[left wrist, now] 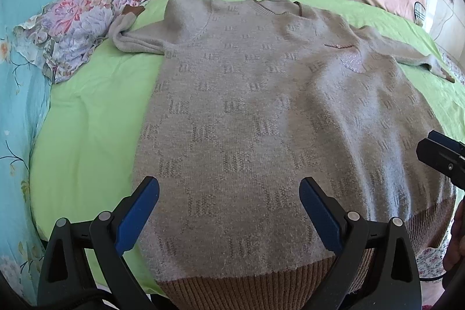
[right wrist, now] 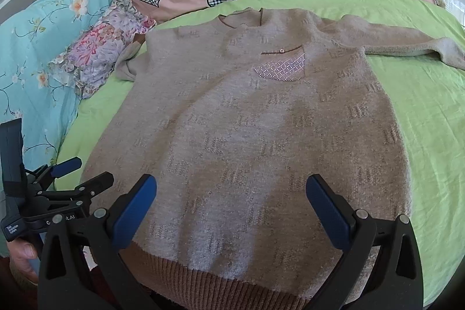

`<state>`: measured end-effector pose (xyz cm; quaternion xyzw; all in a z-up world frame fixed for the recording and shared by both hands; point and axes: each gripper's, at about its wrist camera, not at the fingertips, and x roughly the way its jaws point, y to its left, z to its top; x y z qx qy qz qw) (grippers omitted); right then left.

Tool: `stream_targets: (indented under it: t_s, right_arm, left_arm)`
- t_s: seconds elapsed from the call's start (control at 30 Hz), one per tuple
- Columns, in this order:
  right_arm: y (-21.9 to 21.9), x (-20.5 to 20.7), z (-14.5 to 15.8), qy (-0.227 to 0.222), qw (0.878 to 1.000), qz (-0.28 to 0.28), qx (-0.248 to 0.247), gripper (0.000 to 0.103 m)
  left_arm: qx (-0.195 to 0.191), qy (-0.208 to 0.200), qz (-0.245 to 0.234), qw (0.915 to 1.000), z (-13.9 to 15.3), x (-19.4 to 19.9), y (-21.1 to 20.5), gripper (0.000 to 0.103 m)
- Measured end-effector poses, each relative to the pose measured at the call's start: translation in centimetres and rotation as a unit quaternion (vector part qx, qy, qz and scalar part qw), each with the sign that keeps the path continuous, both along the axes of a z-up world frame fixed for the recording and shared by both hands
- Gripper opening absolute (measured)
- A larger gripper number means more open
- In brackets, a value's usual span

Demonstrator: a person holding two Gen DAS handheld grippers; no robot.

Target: Fold small clothes

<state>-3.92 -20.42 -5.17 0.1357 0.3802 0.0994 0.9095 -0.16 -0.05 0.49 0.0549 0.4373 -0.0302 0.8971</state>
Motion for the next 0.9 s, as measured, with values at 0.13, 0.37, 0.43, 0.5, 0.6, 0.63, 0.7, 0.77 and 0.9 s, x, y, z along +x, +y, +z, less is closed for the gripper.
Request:
stream_targets:
  t_s: [0.13, 0.37, 0.43, 0.5, 0.6, 0.63, 0.7, 0.77, 0.9]
  right_arm:
    - [0.45, 0.05, -0.16, 0.000, 1.000, 0.005, 0.000, 0.102]
    - [0.99, 0.01, -0.30, -0.020, 1.000, 0.003, -0.016, 0.102]
    - [0.88, 0.13, -0.51, -0.001, 1.000, 0.002, -0.023, 0.102]
    - [0.88, 0.20, -0.64, 0.004, 1.000, 0.002, -0.026, 0.102]
    - [0.78, 0.22, -0.82, 0.014, 0.999, 0.003, -0.033, 0.102]
    - [0.77, 0.21, -0.90, 0.014, 0.999, 0.003, -0.036, 0.102]
    - [0.74, 0.16, -0.90, 0.016, 0.999, 0.003, -0.029, 0.102]
    - [0.76, 0.15, -0.85, 0.009, 1.000, 0.003, -0.024, 0.103]
    - [0.74, 0.19, -0.75, 0.003, 1.000, 0.004, -0.019, 0.103]
  left_arm:
    - [-0.007, 0.005, 0.001, 1.0000, -0.17, 0.07, -0.09, 0.098]
    - [-0.018, 0.003, 0.000, 0.9998, -0.20, 0.10, -0.19, 0.098]
    - [-0.021, 0.005, 0.002, 0.9998, -0.20, 0.07, -0.13, 0.098]
    - [-0.021, 0.006, 0.003, 0.9997, -0.23, 0.06, -0.14, 0.098]
    - [-0.025, 0.006, 0.002, 0.9997, -0.22, 0.05, -0.09, 0.098]
    - [-0.025, 0.006, 0.002, 0.9997, -0.22, 0.04, -0.08, 0.098]
    - [-0.020, 0.008, 0.003, 0.9998, -0.22, 0.08, -0.06, 0.098]
    - [-0.021, 0.011, 0.002, 0.9997, -0.22, 0.11, 0.01, 0.098]
    - [-0.020, 0.011, 0.003, 0.9997, -0.25, 0.12, 0.06, 0.098]
